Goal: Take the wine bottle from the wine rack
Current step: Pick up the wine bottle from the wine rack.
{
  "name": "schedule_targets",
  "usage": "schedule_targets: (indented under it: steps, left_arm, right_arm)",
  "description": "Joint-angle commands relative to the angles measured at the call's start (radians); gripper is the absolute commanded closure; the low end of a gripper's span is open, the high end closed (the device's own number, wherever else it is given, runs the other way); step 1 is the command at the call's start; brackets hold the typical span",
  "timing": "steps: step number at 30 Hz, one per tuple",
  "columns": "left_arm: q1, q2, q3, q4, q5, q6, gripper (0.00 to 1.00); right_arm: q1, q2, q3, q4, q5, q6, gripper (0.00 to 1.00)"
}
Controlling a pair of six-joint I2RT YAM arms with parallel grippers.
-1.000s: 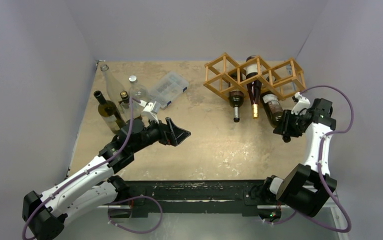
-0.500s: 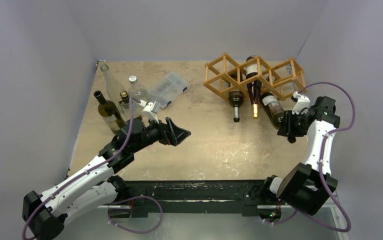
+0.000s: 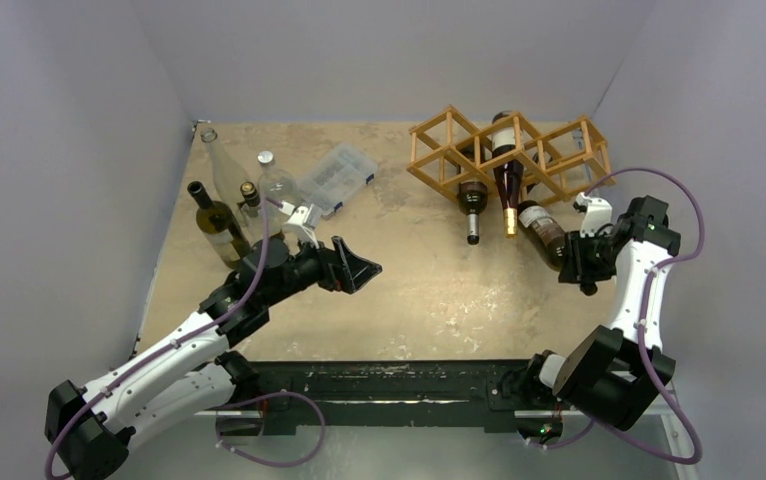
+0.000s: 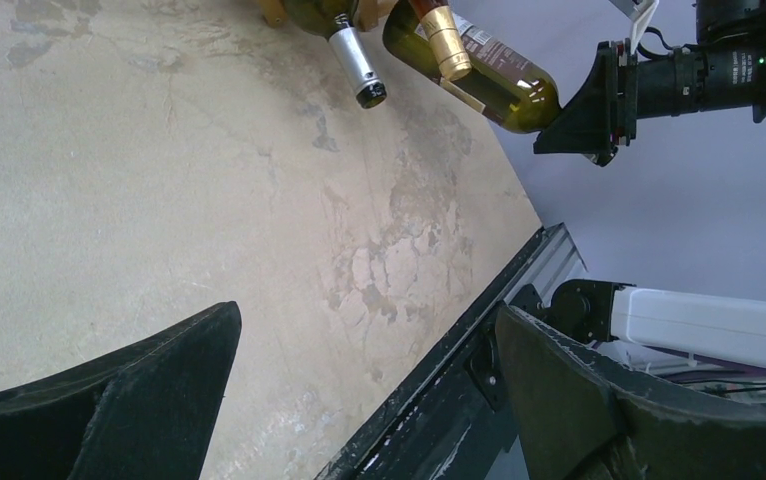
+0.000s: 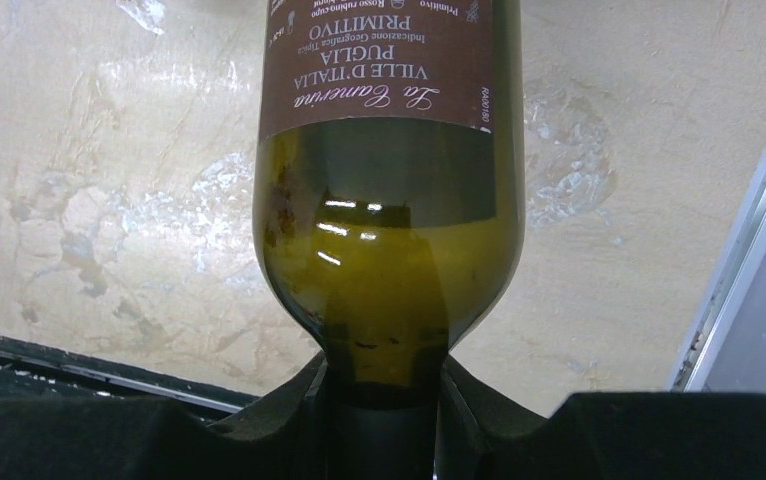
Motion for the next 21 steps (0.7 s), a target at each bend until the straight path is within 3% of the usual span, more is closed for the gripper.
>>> schedule_targets:
  steps: [1, 21]
  left_arm:
    - [-0.004, -0.003, -0.003, 0.063, 0.028, 0.012, 0.0]
    - [-0.02, 0.021, -0.009, 0.203, 0.162, 0.054, 0.0]
  right_arm:
    - [-0.005, -0.019, 0.059, 0.011, -0.01, -0.078, 1.0]
    - [-0.005, -0.026, 0.082, -0.157, 0.024, -0.371, 1.0]
